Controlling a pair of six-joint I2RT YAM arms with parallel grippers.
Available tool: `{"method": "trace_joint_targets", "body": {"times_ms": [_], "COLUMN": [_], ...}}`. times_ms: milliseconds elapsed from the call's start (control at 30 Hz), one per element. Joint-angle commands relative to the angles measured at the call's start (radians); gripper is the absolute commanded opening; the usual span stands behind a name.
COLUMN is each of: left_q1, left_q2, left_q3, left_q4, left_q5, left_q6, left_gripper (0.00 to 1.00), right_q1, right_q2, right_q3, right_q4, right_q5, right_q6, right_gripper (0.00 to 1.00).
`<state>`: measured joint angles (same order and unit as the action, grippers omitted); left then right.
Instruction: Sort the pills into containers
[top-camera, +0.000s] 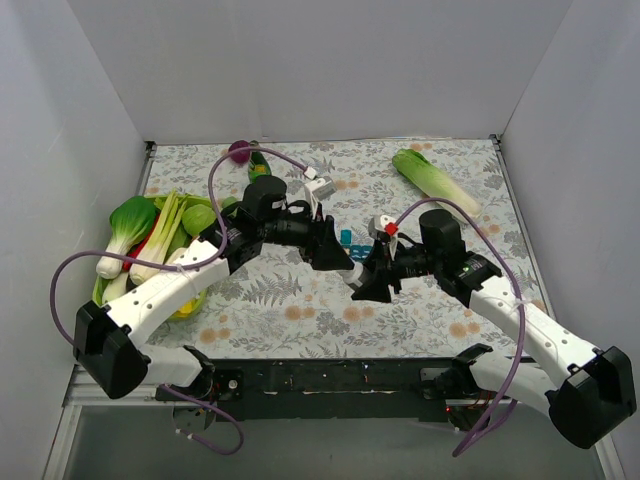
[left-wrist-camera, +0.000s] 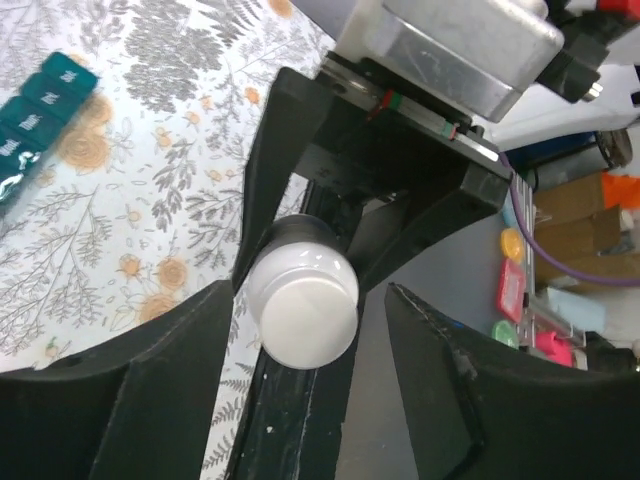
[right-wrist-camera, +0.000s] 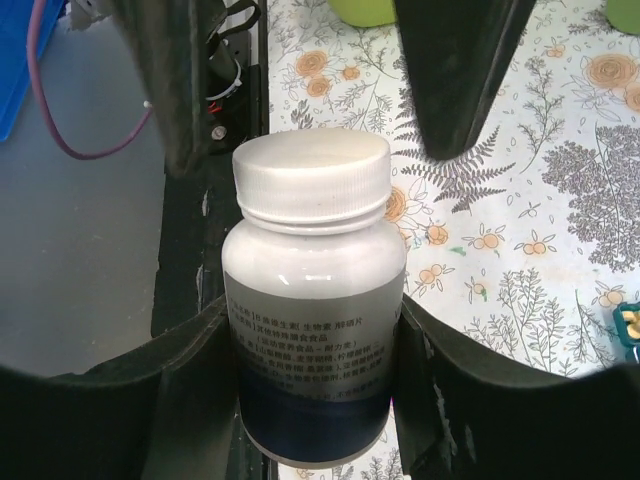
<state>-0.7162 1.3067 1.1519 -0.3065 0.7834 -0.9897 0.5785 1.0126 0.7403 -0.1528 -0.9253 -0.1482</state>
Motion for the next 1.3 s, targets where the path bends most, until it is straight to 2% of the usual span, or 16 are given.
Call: {"method": "trace_joint_targets", "body": {"times_ms": [0, 33, 67, 100, 167, 267, 433, 533, 600, 800, 967, 1100, 1200, 1233, 1267], "left_q1": [0.076, 0.098, 0.104, 0.109, 0.118, 0.12, 0.12, 0.101, 0.075, 0.0, -0.026, -0.029, -0.031, -0.031, -0.031], "left_q2": [-0.064, -0.078, -0.092, -0.121, -0.141, -0.146, -0.04, -0.008, 0.009, 0.068, 0.098, 0.118, 0.126, 0.128, 0.131], "left_q3": [-0.027, -0.03, -0.037, -0.041, -0.043, -0.009, 0.09, 0.146, 0.158, 0.169, 0.193, 0.198, 0.198, 0.198, 0.2], "left_q4": [0.096, 0.115, 0.133, 0.17, 0.182, 0.097, -0.189, -0.272, -0.31, -0.338, -0.322, -0.319, -0.321, -0.321, -0.322], "left_q5": [-0.003, -0.016, -0.048, -0.05, -0.056, -0.085, -0.141, -0.16, -0.217, -0.303, -0.302, -0.291, -0.292, -0.292, -0.291], "left_q6": [-0.059, -0.084, -0.111, -0.145, -0.17, -0.182, -0.364, -0.456, -0.466, -0.478, -0.483, -0.483, -0.477, -0.475, -0.475], "left_gripper": [0.69, 0.84, 0.93, 0.98, 0.98, 0.98, 0.98, 0.98, 0.98, 0.84, 0.79, 0.72, 0.64, 0.55, 0.51], "right_q1": [-0.022, -0.025, -0.026, -0.028, -0.029, -0.029, -0.029, -0.029, -0.029, -0.029, -0.029, -0.031, -0.029, -0.029, -0.029], "right_q2": [-0.014, -0.016, -0.019, -0.02, -0.025, -0.031, -0.023, -0.014, -0.008, -0.003, -0.006, -0.008, -0.009, -0.011, -0.011], "right_q3": [-0.004, 0.002, 0.005, 0.01, 0.024, 0.04, 0.077, 0.084, 0.08, 0.08, 0.068, 0.059, 0.057, 0.056, 0.056], "right_q4": [0.088, 0.07, 0.044, 0.033, 0.007, -0.017, -0.096, -0.103, -0.096, -0.091, -0.09, -0.088, -0.09, -0.088, -0.088], "right_q5": [-0.041, -0.031, -0.023, -0.005, 0.006, 0.042, 0.146, 0.166, 0.169, 0.18, 0.178, 0.177, 0.177, 0.177, 0.177], "right_q6": [0.07, 0.046, 0.012, -0.007, -0.039, -0.103, -0.232, -0.244, -0.238, -0.234, -0.231, -0.229, -0.228, -0.228, -0.228], "right_gripper": [0.01, 0.01, 0.01, 0.01, 0.01, 0.01, 0.01, 0.01, 0.01, 0.01, 0.01, 0.01, 0.01, 0.01, 0.01]}}
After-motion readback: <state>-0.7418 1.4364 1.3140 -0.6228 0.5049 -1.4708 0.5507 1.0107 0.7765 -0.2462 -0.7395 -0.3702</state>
